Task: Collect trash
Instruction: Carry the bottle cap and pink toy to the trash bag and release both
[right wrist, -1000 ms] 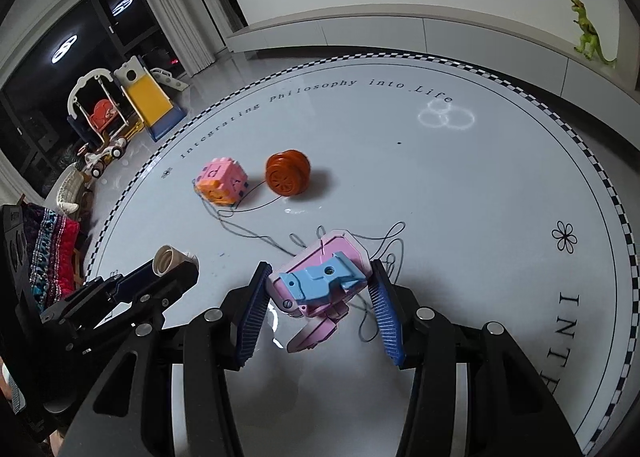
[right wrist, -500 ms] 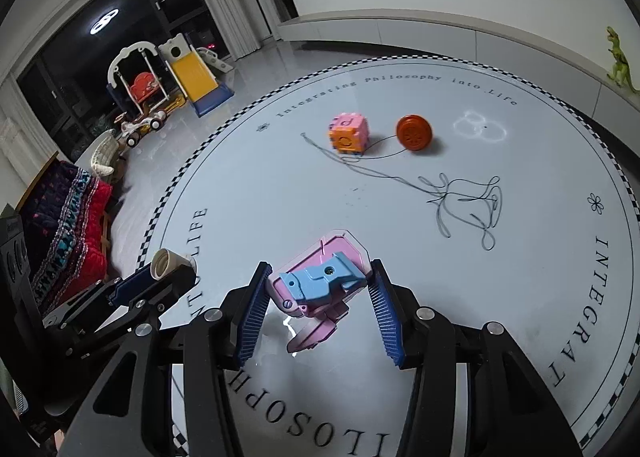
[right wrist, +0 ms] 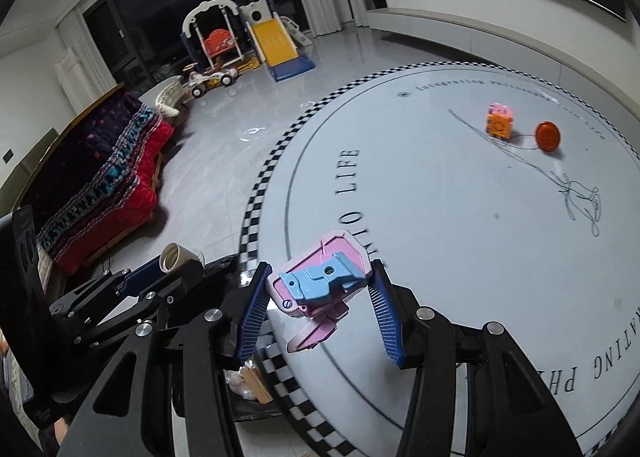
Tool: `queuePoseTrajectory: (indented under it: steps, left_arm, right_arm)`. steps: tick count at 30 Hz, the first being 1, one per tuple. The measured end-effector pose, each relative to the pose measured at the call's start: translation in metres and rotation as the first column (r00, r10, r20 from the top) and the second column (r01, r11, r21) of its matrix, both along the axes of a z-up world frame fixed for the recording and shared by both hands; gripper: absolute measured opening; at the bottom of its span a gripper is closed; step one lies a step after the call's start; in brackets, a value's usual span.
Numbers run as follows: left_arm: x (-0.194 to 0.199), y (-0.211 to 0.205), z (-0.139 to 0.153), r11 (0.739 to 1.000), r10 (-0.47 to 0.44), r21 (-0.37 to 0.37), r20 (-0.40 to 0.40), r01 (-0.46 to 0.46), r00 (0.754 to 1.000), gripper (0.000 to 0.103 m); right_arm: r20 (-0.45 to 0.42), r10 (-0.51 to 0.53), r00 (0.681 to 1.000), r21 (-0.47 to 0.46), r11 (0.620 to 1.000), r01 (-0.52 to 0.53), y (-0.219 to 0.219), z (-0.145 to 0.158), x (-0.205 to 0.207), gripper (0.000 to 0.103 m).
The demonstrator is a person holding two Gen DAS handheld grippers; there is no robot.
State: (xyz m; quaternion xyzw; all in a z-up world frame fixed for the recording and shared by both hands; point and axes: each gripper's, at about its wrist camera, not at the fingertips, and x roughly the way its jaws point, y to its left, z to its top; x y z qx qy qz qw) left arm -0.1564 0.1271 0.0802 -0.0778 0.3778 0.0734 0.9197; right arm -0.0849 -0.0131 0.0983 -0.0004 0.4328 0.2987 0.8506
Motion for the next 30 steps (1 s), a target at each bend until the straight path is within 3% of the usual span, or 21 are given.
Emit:
queuePoseTrajectory:
  steps: [9,18,19,20,21,25,30]
  left_arm:
    - [-0.059,0.052,-0.012,0.986,0.164,0.016,-0.015,-0.164,0.986,0.031]
    - [-0.109,0.094,-0.023,0.953,0.303,0.002,-0.034,-0.303,0.952,0.031]
    - [-0.113,0.099,-0.024,0.944,0.329,0.015,-0.044,-0.328,0.943,0.036]
    - [-0.117,0.104,-0.024,0.931,0.364,0.034,-0.052,-0.363,0.930,0.076]
    - [-0.122,0.108,-0.023,0.912,0.409,0.056,-0.046,-0.407,0.911,0.100]
    - [-0.131,0.116,-0.022,0.901,0.432,0.054,-0.010,-0.431,0.902,0.097]
    - [-0.131,0.116,-0.022,0.909,0.413,0.051,-0.008,-0.413,0.910,0.097]
  right_arm:
    - [-0.013,0.193,0.981,-0.028,0.981,-0.193,0.078,-0.010,-0.048,0.051]
    - [-0.039,0.346,0.937,-0.063,0.935,-0.348,0.138,-0.022,-0.083,0.051]
    - [-0.043,0.352,0.935,-0.078,0.932,-0.355,0.145,-0.024,-0.085,0.055]
    - [-0.041,0.339,0.940,-0.086,0.936,-0.341,0.148,-0.025,-0.087,0.062]
    - [-0.033,0.327,0.944,-0.073,0.942,-0.329,0.149,-0.024,-0.088,0.072]
    - [-0.011,0.314,0.949,-0.062,0.947,-0.314,0.147,-0.019,-0.087,0.072]
    - [-0.010,0.307,0.952,-0.052,0.950,-0.307,0.143,-0.014,-0.083,0.072]
